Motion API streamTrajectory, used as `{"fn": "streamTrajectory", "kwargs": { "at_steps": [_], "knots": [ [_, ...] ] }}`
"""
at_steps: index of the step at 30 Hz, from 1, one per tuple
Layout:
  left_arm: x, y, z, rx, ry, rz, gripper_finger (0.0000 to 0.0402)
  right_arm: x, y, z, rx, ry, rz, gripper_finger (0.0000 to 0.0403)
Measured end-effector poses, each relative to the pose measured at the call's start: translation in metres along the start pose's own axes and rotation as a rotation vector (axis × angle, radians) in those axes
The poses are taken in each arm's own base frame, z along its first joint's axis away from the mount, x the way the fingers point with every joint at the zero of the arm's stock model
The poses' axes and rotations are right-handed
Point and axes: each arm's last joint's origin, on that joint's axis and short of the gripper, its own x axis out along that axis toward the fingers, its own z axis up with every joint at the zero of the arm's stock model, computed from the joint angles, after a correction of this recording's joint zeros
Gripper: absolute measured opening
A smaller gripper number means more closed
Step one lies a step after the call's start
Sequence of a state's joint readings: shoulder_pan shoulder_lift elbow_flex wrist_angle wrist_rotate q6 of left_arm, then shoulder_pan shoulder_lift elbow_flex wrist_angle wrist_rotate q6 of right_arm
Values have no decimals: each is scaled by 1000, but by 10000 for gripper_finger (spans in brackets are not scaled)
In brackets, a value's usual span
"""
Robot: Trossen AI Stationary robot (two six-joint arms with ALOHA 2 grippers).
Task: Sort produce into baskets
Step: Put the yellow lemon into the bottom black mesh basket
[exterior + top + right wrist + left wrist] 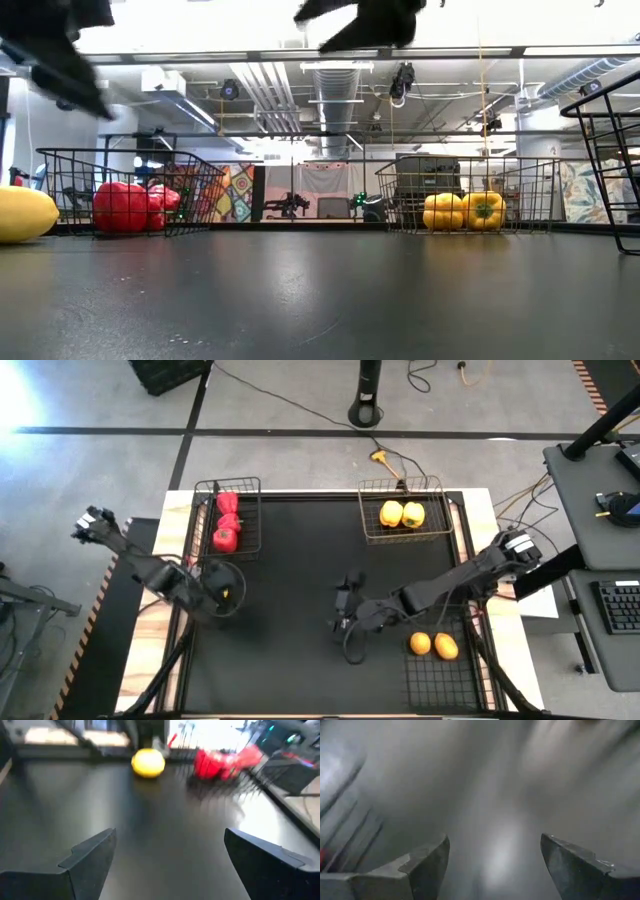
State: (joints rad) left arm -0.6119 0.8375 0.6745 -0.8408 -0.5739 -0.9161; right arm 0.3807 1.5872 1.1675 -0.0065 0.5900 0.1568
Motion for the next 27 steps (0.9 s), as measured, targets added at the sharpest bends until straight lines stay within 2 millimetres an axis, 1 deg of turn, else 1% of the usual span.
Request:
{"fn": "streamTrajectory", "kwargs": {
  "at_steps": [2,4,7,10,12,15,17,21,27],
  "knots": [
    [-9,6,0,-72,132,64,295,5,2,-15,-12,20,25,363],
    [-13,11,-5,-123,261,124,295,8,4,-26,-17,18,47,363],
    [-10,10,-11,-167,393,154,295,12,4,-41,-29,27,50,363],
    [-1,11,-20,-200,494,195,297,13,3,-53,-57,47,44,363],
    [5,13,-23,-250,515,255,300,15,4,-55,-65,42,46,363],
    [10,14,-14,-338,478,337,306,16,4,-56,-101,44,47,363],
    [15,17,-10,-367,483,393,308,17,5,-55,-124,43,46,363],
    [27,20,-4,-374,518,428,309,17,5,-49,-128,24,46,363],
    [44,24,-2,-363,584,470,309,17,5,-46,-124,19,47,363]
  ]
}}
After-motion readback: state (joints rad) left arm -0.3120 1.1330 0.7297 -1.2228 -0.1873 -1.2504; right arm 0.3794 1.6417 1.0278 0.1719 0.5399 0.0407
